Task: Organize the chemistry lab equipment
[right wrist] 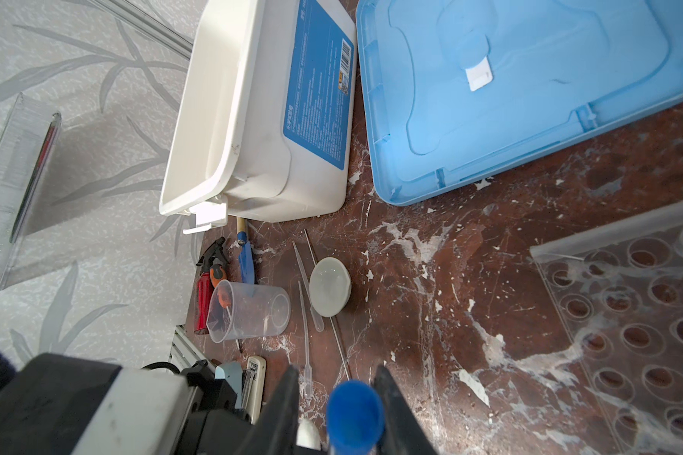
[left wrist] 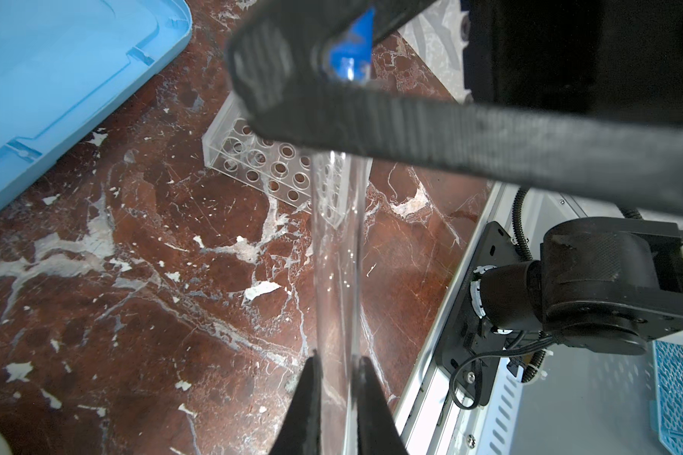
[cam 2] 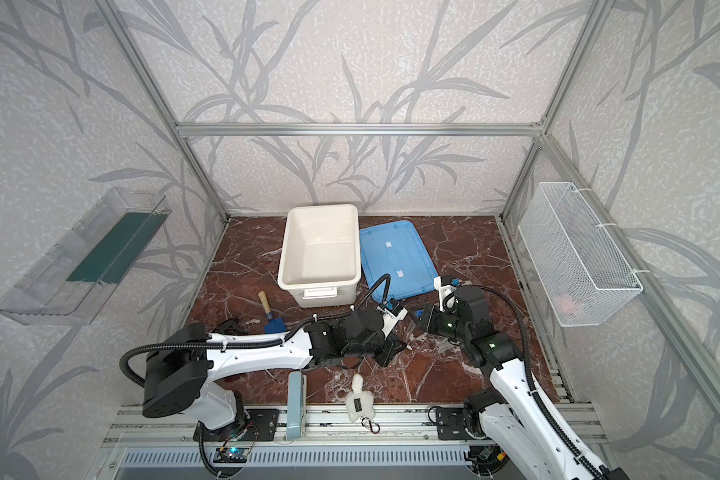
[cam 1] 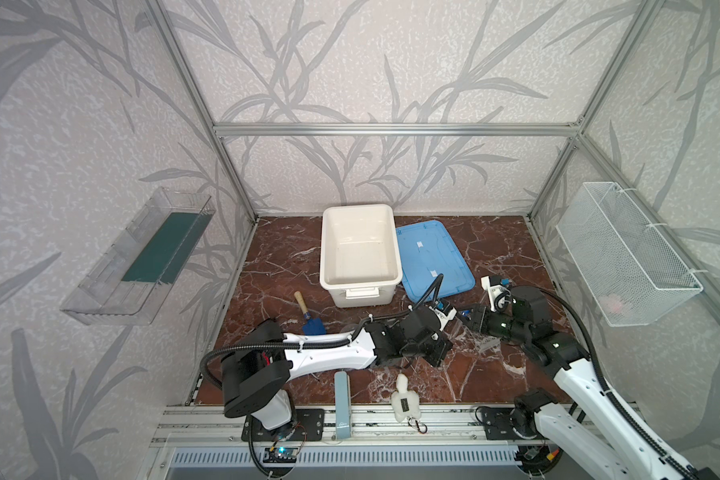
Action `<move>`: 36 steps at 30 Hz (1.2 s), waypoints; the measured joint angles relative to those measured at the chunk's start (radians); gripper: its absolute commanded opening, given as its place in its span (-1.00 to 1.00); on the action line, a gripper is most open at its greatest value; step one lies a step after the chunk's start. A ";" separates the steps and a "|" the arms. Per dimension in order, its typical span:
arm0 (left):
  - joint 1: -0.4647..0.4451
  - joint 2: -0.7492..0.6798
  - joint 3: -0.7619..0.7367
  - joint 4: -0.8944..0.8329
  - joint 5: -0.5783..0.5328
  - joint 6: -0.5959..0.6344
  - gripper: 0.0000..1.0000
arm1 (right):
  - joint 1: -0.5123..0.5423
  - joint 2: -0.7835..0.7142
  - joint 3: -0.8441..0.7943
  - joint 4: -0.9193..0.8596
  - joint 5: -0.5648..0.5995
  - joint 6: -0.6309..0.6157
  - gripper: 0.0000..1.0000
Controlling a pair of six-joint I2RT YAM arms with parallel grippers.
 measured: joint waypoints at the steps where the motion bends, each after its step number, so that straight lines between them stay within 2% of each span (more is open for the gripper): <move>1: 0.000 0.000 0.000 0.000 0.000 0.000 -0.79 | 0.000 0.000 -0.002 0.002 0.000 0.002 -0.51; 8: 0.000 0.000 -0.002 0.012 0.001 -0.002 -0.75 | 0.000 -0.006 -0.006 0.003 0.007 -0.002 -0.64; 12: 0.000 0.000 -0.003 0.016 0.002 -0.005 -0.45 | 0.000 -0.013 -0.006 -0.003 0.019 -0.005 -0.65; 13: 0.000 0.000 -0.004 0.019 0.002 -0.006 -0.35 | 0.000 -0.019 -0.006 -0.008 0.027 -0.012 -0.65; 14: 0.000 0.000 -0.004 0.024 0.002 -0.010 -0.18 | 0.000 -0.031 -0.007 -0.012 0.038 -0.021 -0.65; 15: 0.000 0.000 -0.009 0.040 0.000 -0.012 0.16 | 0.000 -0.044 -0.007 -0.020 0.053 -0.032 -0.65; 17: 0.000 -0.002 -0.023 0.067 0.000 -0.013 0.69 | 0.000 -0.076 -0.007 -0.039 0.088 -0.052 -0.65; 19: 0.002 -0.003 -0.032 0.084 -0.002 -0.026 0.87 | 0.000 -0.109 -0.007 -0.059 0.134 -0.076 -0.65; 28: 0.005 -0.003 -0.006 0.092 -0.004 -0.067 0.92 | 0.000 -0.271 -0.001 -0.174 0.434 -0.234 -0.64; 36: 0.005 0.053 0.031 0.108 0.012 -0.096 0.92 | 0.000 -0.407 -0.007 -0.157 0.691 -0.338 -0.64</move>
